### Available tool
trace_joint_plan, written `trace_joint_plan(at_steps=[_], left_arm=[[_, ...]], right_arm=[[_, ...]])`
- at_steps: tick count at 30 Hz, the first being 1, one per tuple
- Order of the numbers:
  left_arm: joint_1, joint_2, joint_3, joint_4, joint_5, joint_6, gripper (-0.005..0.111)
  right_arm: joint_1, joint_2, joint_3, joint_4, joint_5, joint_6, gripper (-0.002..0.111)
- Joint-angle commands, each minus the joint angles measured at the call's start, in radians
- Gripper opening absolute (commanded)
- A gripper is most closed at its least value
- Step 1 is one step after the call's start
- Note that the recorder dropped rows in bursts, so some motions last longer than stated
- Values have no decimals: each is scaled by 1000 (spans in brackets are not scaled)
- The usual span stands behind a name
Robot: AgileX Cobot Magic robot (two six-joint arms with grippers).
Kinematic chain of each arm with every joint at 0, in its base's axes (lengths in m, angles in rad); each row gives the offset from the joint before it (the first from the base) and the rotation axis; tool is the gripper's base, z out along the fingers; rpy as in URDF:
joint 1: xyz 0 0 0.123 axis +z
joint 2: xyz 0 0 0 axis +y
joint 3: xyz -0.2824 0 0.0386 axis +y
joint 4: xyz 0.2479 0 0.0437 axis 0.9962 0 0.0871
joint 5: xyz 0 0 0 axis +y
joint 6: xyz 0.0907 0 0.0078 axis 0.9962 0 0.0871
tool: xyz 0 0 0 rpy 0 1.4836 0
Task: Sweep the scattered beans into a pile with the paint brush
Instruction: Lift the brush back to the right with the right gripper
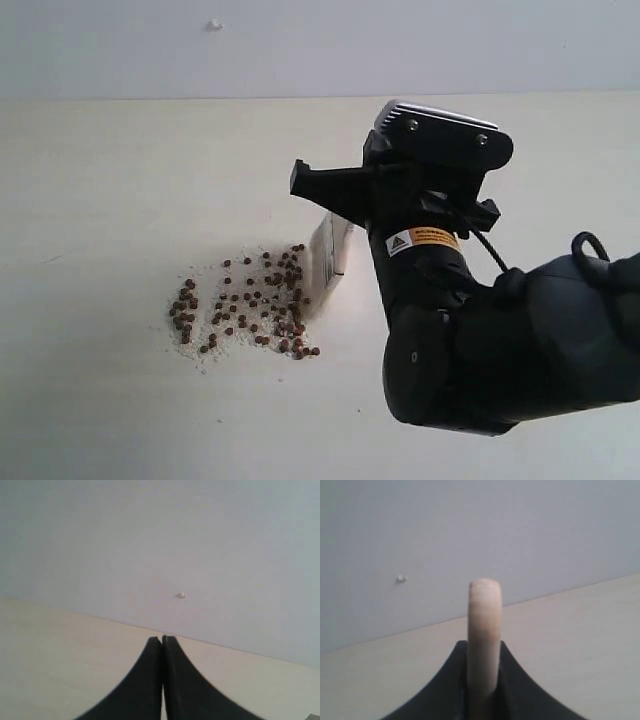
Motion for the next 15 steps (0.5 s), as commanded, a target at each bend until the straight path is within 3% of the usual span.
trace_joint_plan(at_steps=[1,6,10,15], left_arm=[[-5,-7,4,-5,2,-6,0],[-5,-7,4,-5,2,-6,0],[-5,-7,4,-5,2,-6,0],[-5,-7,4,-5,2,-6,0]], right_arm=[[4,-35,-5,-42,9,-20,0],[-5,-70,-5,-83,44,-83,0],[-103,-110,-5,-337,281,-88,0],[-201,-139,-5,-488,291,-95,0]])
